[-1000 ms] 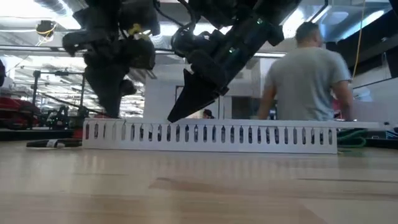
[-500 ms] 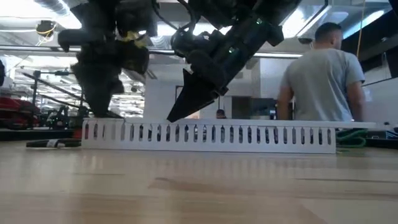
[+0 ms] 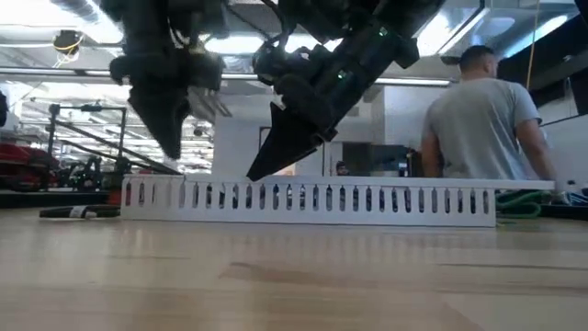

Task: Ziptie cables
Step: Close the cable duct

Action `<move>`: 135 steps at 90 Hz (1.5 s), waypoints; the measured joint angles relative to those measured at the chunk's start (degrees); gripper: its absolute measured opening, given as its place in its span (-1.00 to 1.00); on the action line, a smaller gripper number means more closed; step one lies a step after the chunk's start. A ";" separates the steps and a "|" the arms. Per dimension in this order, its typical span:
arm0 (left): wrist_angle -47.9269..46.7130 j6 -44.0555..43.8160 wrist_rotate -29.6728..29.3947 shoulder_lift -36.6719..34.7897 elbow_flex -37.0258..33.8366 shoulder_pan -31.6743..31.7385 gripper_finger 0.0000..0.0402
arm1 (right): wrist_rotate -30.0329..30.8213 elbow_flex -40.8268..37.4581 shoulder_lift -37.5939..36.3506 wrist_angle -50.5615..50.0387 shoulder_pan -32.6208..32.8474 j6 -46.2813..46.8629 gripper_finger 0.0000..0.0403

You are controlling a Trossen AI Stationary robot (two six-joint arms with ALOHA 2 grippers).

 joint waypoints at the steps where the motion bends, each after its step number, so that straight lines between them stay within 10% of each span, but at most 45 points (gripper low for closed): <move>1: 0.03 -0.09 0.53 0.00 -0.25 0.11 -0.41 | 0.00 0.00 0.00 -0.02 0.00 0.00 0.16; 49: 2.29 -0.16 2.48 2.34 -2.42 -1.69 -0.44 | 1.02 0.00 0.00 0.23 -0.39 -0.11 0.16; 73: 3.70 0.88 -0.29 2.56 -2.48 -1.93 -0.95 | 1.06 0.00 0.00 0.12 -0.39 -0.07 0.16; 135: 8.81 -7.81 1.58 1.07 -2.09 -12.74 -1.00 | 1.08 0.15 0.81 0.51 -1.51 3.15 0.16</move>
